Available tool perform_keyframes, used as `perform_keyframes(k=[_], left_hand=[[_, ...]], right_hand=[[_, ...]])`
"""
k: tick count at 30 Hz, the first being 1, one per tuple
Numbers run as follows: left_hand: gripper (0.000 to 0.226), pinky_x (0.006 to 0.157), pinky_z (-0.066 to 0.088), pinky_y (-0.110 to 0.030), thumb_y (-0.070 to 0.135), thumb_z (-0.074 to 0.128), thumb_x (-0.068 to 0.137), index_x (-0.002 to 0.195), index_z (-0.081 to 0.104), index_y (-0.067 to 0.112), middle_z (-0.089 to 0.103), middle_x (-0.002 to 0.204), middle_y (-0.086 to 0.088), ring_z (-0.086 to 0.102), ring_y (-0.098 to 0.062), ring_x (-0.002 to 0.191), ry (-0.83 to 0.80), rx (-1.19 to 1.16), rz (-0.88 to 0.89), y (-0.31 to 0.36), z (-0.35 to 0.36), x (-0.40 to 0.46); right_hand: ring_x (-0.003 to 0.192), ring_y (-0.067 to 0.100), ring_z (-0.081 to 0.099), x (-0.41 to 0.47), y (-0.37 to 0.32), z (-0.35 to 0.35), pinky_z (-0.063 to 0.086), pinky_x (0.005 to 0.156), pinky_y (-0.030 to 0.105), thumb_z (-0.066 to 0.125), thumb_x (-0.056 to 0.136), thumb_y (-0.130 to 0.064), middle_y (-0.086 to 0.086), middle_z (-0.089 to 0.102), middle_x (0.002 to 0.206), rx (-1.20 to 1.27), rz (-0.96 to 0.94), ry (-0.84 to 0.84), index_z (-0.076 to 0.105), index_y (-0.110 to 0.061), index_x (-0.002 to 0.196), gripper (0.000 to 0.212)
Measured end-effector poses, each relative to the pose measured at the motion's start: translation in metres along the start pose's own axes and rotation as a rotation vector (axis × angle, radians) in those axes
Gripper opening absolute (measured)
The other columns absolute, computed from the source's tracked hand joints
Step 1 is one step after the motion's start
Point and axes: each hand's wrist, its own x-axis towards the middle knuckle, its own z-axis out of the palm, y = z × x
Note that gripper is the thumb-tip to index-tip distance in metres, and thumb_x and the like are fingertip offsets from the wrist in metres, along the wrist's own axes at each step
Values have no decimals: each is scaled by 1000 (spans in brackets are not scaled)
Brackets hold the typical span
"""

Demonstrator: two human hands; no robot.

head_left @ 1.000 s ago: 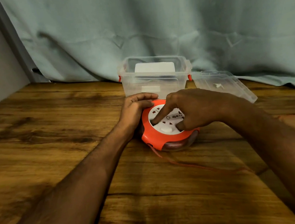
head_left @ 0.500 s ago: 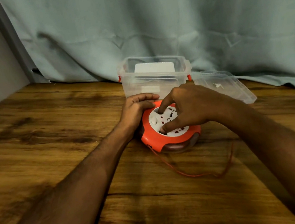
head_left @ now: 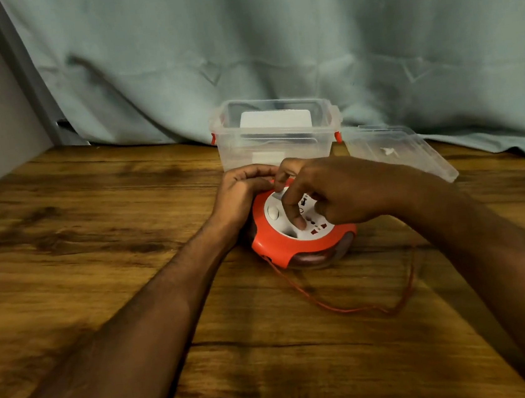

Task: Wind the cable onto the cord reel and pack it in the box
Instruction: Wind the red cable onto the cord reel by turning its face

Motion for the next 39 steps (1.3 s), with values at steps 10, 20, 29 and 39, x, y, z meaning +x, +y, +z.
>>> perform_keyframes(k=[10,20,29,39], left_hand=[[36,96,52,-49,-15,50,82,114,65,-15,65,113,-39,65,-38,95,42,3,-40,1,2,1],[34,93,54,-47,-11,53,82,112,68,-11,69,110,-35,67,-37,93,52,31,-24,-3,-2,4],[31,81,58,-36,-10,54,81,105,72,-3,72,105,-27,70,-31,89,40,1,-26,-6,-3,6],[31,80,58,-36,-11,54,82,108,71,-5,71,105,-29,69,-34,91,6,-15,-30,-5,-2,4]], right_hand=[[101,-12,48,1,9,1,51,79,26,66,80,7,-25,50,138,102,-40,-70,71,-55,104,67],[104,-9,47,1,6,0,54,81,27,68,81,7,-22,51,140,74,-33,-56,71,-59,107,70],[111,5,54,-1,3,-1,55,84,34,78,80,-13,-20,53,120,63,17,-65,61,-67,117,67],[71,-7,41,0,3,1,37,65,29,75,60,-75,-32,38,73,-87,71,121,65,-58,121,65]])
